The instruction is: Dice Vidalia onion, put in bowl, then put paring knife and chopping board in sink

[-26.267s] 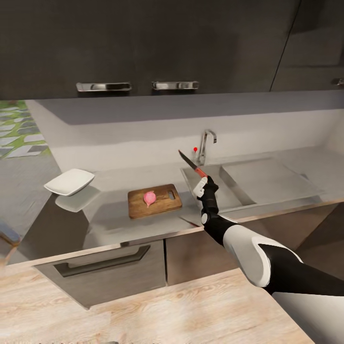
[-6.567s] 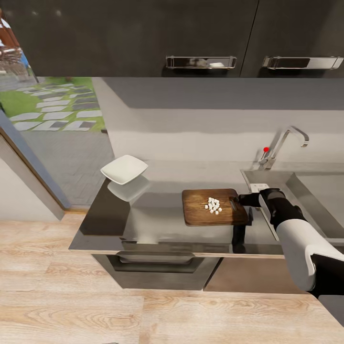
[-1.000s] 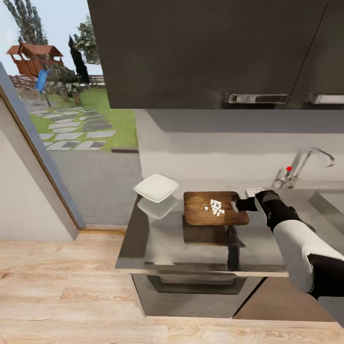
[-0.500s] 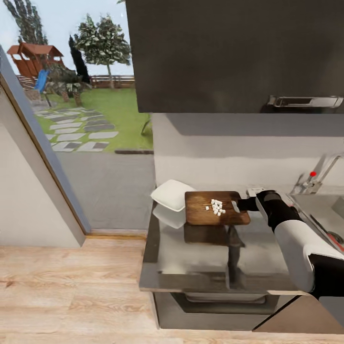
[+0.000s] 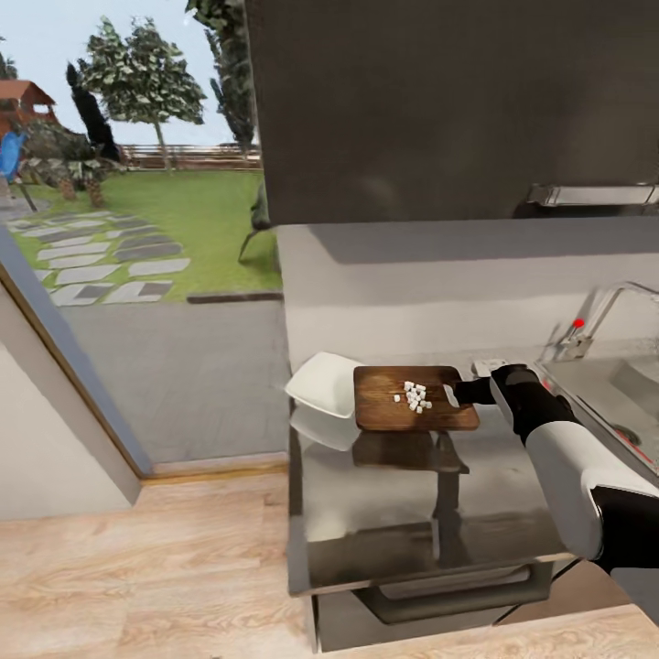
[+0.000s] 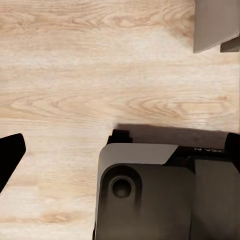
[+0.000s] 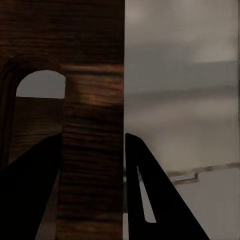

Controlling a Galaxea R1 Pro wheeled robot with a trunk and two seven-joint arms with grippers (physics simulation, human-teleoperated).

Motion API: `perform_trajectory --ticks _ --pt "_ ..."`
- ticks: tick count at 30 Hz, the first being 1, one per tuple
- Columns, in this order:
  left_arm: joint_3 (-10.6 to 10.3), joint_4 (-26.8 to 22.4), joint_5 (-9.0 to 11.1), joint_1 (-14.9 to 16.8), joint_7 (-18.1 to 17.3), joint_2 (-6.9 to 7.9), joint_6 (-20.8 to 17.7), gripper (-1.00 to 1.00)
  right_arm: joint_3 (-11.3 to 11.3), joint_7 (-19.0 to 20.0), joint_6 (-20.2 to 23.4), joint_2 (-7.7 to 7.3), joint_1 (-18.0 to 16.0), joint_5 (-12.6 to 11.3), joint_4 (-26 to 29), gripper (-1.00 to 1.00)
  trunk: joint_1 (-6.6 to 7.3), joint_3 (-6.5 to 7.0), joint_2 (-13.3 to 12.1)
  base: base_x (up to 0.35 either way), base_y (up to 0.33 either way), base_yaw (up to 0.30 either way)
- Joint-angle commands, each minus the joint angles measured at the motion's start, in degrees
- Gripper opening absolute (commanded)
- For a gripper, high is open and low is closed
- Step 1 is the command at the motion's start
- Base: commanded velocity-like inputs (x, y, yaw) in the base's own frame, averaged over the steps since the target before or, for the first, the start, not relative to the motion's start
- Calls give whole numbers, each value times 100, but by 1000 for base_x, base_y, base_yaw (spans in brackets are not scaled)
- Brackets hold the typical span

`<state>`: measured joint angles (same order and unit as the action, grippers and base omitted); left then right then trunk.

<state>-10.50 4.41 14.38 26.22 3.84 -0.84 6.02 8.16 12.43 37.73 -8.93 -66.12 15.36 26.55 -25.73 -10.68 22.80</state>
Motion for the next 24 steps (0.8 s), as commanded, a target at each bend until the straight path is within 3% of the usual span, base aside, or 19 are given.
perform_trajectory --ticks 1,24 --pt "-48 24 48 8 3 -4 40 100 38 49 24 5 -6 55 8 -100 -5 -12 12 131 309 -270" --pt "-52 24 48 9 -32 -13 35 100 37 49 18 12 -6 55 8 -100 -5 -12 12 112 308 -213"
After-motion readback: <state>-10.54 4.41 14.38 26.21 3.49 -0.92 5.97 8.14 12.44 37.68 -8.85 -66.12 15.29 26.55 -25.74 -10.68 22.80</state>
